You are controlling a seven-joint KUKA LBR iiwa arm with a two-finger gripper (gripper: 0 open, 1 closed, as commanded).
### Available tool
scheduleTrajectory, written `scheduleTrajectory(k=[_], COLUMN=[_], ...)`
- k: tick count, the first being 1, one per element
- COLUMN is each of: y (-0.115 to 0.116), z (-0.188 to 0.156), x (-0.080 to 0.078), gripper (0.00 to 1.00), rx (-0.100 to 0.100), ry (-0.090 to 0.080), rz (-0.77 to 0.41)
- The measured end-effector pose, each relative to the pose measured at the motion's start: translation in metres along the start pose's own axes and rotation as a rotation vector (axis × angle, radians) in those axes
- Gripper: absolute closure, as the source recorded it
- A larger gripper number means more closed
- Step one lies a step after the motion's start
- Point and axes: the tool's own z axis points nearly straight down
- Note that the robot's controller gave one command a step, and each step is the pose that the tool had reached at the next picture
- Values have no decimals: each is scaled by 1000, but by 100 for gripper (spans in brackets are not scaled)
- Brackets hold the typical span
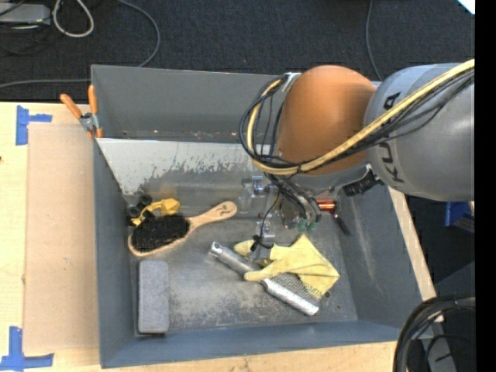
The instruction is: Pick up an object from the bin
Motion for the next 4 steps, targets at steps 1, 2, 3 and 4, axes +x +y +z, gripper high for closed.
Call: scheduleTrajectory(k=[1,2,3,4], y=[-1,-120,-118,-124], z=[-5,143,62,154], x=[-1,24,10,24], gripper=[0,0,0,0], rx=[-1,-4,-2,-4], ry=[-9,-3,-28,12], rz=[4,38,-186,9])
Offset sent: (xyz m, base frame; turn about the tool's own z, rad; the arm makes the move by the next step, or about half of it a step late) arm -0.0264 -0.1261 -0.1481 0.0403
